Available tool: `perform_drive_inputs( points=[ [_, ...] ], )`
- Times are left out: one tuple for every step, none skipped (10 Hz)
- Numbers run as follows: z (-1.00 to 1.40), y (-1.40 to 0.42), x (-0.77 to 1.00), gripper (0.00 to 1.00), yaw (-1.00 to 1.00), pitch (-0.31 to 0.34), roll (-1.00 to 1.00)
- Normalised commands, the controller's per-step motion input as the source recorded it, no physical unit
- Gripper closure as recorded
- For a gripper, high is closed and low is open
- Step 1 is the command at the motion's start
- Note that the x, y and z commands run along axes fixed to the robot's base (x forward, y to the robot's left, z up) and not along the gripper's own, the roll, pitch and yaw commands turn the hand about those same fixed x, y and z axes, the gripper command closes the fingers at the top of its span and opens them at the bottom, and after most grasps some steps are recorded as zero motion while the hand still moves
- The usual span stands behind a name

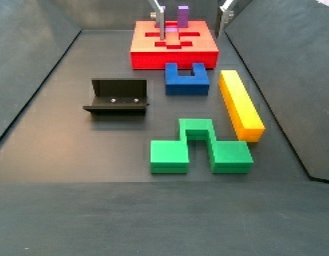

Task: Pick up the blue object. Move up. Place the blue object on the fixture. Regrasp the blue object. Move to above the board. Insert the blue object.
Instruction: Pick up the blue object.

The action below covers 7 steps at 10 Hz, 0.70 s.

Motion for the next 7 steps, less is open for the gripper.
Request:
perform_drive_inputs(
  points=[
    [-0.17, -0.07, 0.01, 0.0, 0.0, -0.001, 0.0],
    [-0.19, -0.11, 0.07, 0.0, 0.0, -0.001, 0.0],
    [-0.26, -0.38, 0.36, 0.0, 0.0, -0.027, 0.0],
    [-0.43, -0.75, 0.26, 0.0, 0.03, -0.113, 0.01],
    [-0.48, -0.89, 0.22, 0.0, 0.12, -0.121, 0.05],
    [-0.5, -0.93, 0.16, 0.0, 0.06, -0.12, 0.1],
    [-0.51, -0.97, 0.14, 0.0, 0.0, -0.114, 0.13]
  ],
)
